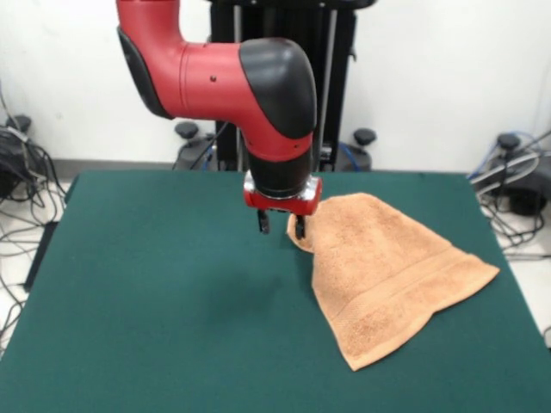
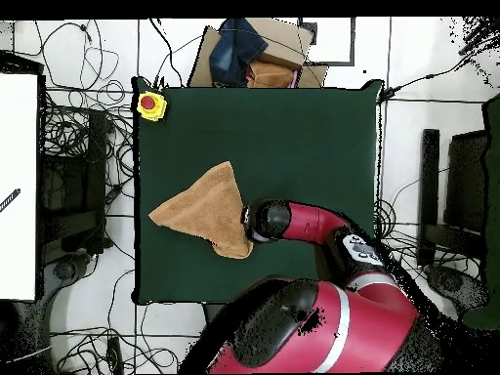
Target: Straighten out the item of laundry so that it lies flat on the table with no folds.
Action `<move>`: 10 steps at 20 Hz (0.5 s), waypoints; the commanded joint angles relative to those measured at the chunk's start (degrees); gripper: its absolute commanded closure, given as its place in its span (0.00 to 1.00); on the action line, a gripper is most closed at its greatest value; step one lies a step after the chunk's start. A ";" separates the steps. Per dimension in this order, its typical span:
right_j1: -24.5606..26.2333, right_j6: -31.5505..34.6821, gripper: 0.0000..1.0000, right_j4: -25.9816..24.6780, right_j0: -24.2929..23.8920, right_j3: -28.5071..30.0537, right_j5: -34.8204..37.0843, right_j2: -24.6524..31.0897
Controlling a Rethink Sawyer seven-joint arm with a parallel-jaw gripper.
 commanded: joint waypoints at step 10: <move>-2.82 0.02 0.00 -3.31 -1.01 1.28 2.46 0.98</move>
